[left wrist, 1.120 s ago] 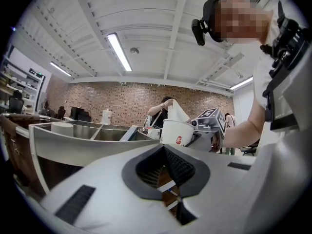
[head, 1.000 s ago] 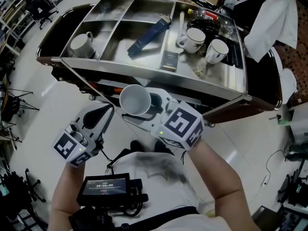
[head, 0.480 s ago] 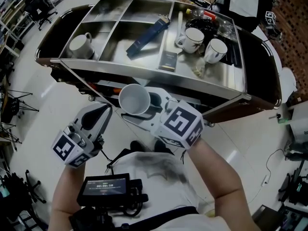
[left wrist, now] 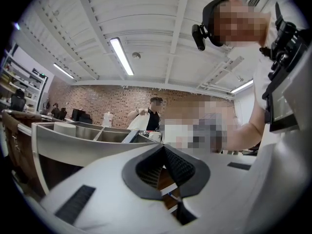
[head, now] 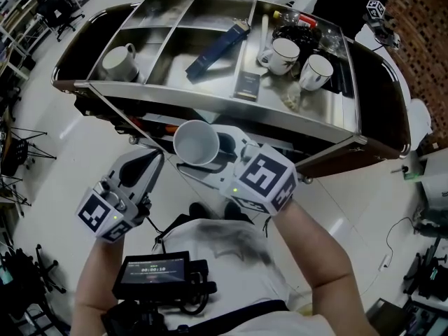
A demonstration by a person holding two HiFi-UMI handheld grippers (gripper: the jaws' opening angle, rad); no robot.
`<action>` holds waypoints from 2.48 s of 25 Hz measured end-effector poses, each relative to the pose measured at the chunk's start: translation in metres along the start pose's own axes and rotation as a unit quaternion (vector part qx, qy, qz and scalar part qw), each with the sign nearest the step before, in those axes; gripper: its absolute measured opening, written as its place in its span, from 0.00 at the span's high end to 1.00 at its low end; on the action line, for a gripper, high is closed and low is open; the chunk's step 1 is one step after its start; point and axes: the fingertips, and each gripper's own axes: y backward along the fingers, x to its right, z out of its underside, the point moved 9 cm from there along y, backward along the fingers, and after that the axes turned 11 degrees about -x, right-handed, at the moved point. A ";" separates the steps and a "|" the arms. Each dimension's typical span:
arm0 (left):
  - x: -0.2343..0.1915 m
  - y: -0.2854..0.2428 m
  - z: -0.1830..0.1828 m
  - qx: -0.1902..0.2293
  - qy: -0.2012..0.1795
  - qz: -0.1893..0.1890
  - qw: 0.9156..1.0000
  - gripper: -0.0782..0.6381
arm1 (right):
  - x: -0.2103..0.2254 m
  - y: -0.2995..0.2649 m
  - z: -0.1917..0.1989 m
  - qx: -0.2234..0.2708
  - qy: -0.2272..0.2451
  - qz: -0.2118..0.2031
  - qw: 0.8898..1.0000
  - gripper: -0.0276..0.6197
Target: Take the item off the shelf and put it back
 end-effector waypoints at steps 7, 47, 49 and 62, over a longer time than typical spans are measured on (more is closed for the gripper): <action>-0.002 0.001 0.010 -0.012 0.007 -0.007 1.000 0.89 | -0.001 -0.005 0.007 -0.009 -0.007 -0.006 1.000 0.51; -0.034 -0.047 0.159 -0.056 0.087 -0.030 0.994 0.89 | 0.097 -0.074 0.201 -0.166 -0.084 0.126 0.975 0.50; -0.034 -0.049 0.165 -0.058 0.091 -0.029 0.994 0.89 | 0.110 -0.069 0.208 -0.163 -0.092 0.150 0.971 0.50; -0.022 -0.068 0.176 -0.074 0.083 -0.024 0.994 0.89 | 0.197 -0.049 0.221 -0.155 -0.095 0.256 0.950 0.50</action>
